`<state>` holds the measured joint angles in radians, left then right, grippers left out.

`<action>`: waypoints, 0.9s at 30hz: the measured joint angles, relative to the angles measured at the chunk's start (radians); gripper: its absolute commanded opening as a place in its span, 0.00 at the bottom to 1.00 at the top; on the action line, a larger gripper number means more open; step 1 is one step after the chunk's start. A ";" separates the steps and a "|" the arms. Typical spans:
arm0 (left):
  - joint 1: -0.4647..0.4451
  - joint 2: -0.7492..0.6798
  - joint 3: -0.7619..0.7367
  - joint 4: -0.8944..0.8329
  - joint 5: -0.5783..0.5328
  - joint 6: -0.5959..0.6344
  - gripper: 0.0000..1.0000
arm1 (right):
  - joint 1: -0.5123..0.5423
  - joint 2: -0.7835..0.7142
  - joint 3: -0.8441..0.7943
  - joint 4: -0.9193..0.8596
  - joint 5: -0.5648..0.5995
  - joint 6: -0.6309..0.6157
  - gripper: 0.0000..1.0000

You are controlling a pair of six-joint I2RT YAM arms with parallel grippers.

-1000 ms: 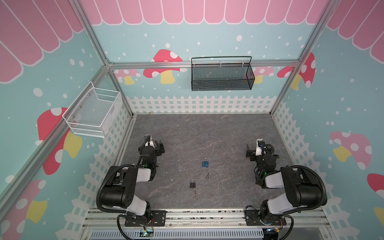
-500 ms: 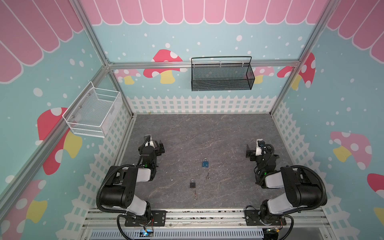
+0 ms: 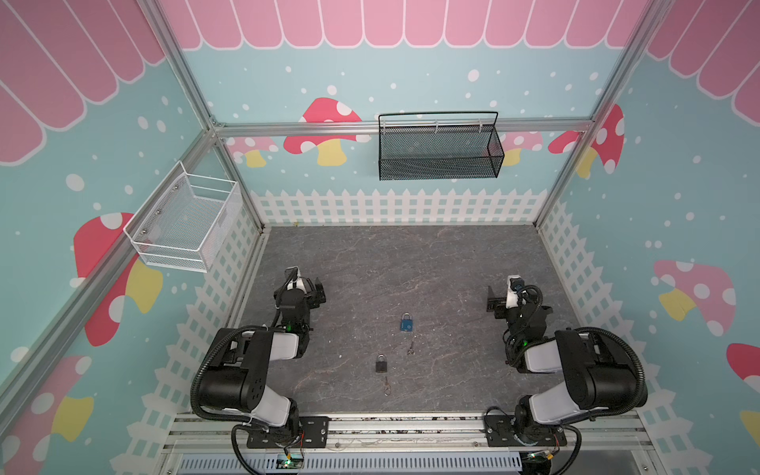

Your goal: Unlock with the key

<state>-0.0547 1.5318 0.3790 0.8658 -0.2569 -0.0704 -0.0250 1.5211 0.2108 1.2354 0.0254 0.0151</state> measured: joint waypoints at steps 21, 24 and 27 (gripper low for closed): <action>0.000 -0.226 -0.054 -0.043 -0.008 -0.005 1.00 | 0.000 -0.243 0.046 -0.210 0.019 0.040 0.98; 0.000 -0.357 -0.040 -0.149 -0.005 -0.033 1.00 | 0.000 -0.303 0.085 -0.308 0.034 0.113 0.98; 0.001 -0.459 0.001 -0.270 -0.001 -0.120 1.00 | 0.000 -0.369 0.119 -0.445 0.081 0.255 0.98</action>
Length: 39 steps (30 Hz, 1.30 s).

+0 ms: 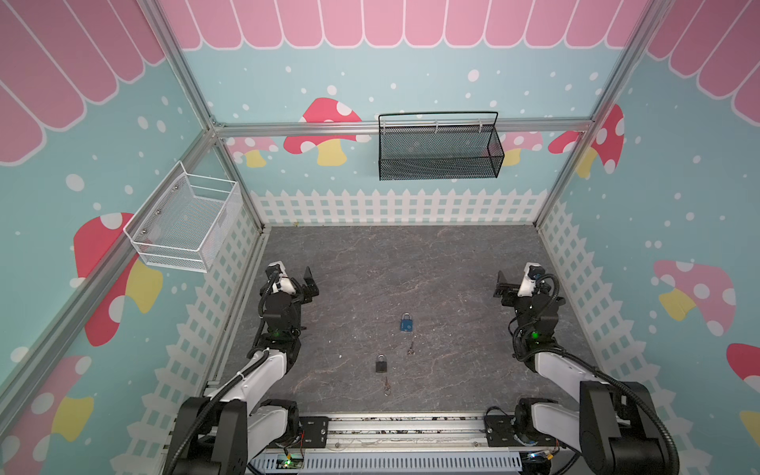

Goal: Unlock with the key
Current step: 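Move both grippers forward toward the padlocks and keys on the table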

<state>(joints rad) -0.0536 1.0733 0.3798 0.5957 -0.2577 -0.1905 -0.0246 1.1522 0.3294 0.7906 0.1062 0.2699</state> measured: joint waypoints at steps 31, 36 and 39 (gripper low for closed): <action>-0.240 -0.302 0.201 -0.919 0.299 -0.536 1.00 | 0.468 0.010 0.380 -0.926 -0.245 0.334 0.98; -0.370 -0.298 0.201 -0.971 0.277 -0.578 1.00 | 0.634 0.044 0.393 -0.995 -0.203 0.402 1.00; -0.455 -0.280 0.201 -0.980 0.255 -0.602 1.00 | 0.736 0.068 0.393 -1.021 -0.164 0.462 0.97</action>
<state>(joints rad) -0.5087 0.7929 0.5812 -0.3840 -0.0029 -0.7925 0.7113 1.2198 0.7227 -0.2306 -0.0578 0.7315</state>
